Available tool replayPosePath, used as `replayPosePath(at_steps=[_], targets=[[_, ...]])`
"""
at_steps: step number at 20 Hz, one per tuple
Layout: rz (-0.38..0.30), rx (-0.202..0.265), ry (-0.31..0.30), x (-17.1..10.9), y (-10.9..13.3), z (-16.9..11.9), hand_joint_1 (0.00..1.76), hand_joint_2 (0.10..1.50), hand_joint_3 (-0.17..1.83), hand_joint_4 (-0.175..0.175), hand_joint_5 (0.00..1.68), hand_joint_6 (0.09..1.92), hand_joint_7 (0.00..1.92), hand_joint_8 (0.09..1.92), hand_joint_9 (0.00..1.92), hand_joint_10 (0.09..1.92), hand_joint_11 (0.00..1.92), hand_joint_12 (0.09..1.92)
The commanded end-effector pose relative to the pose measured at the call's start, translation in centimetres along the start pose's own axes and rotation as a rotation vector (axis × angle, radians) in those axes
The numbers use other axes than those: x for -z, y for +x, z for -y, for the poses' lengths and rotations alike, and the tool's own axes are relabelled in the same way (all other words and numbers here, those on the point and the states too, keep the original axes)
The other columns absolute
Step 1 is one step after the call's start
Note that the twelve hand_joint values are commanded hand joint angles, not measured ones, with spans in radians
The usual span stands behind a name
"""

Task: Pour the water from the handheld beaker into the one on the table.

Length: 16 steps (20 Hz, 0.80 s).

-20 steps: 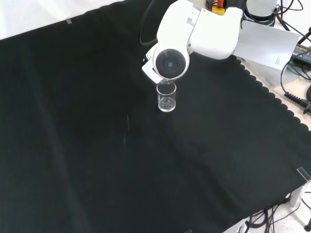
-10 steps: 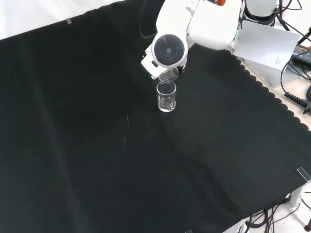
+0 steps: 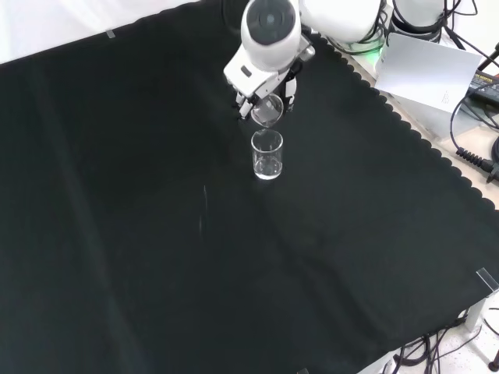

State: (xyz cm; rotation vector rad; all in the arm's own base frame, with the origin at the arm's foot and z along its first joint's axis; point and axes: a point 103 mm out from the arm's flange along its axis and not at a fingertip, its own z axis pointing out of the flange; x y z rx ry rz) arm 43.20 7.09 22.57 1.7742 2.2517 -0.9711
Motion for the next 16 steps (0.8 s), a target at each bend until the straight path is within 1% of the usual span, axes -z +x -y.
replayPosePath(at_steps=[1, 7, 9, 12, 14, 16], targets=[[-0.193, 0.018, -0.135, -1.8, -3.3, 0.7, 1.14, 0.63, 0.7, 0.174, 1.3, 0.65, 1.77, 0.09, 1.8, 0.09, 1.52, 0.52], [-0.336, 0.035, -0.182, -3.2, -4.9, 0.4, 1.14, 0.63, 0.7, 0.174, 1.29, 0.66, 1.77, 0.09, 1.8, 0.09, 1.53, 0.52], [-0.376, 0.038, -0.207, -3.7, -5.3, 0.3, 1.14, 0.63, 0.7, 0.174, 1.29, 0.66, 1.77, 0.09, 1.8, 0.09, 1.53, 0.52], [-0.457, 0.039, -0.254, -4.6, -5.9, 0.2, 1.14, 0.63, 0.7, 0.174, 1.29, 0.66, 1.77, 0.09, 1.8, 0.09, 1.52, 0.52], [-0.491, 0.042, -0.274, -4.9, -6.3, 0.0, 1.14, 0.63, 0.7, 0.173, 1.29, 0.66, 1.77, 0.09, 1.8, 0.09, 1.52, 0.52], [-0.507, 0.04, -0.285, -5.3, -6.7, -0.2, 1.14, 0.63, 0.7, 0.169, 1.29, 0.67, 1.77, 0.09, 1.79, 0.09, 1.52, 0.52]])
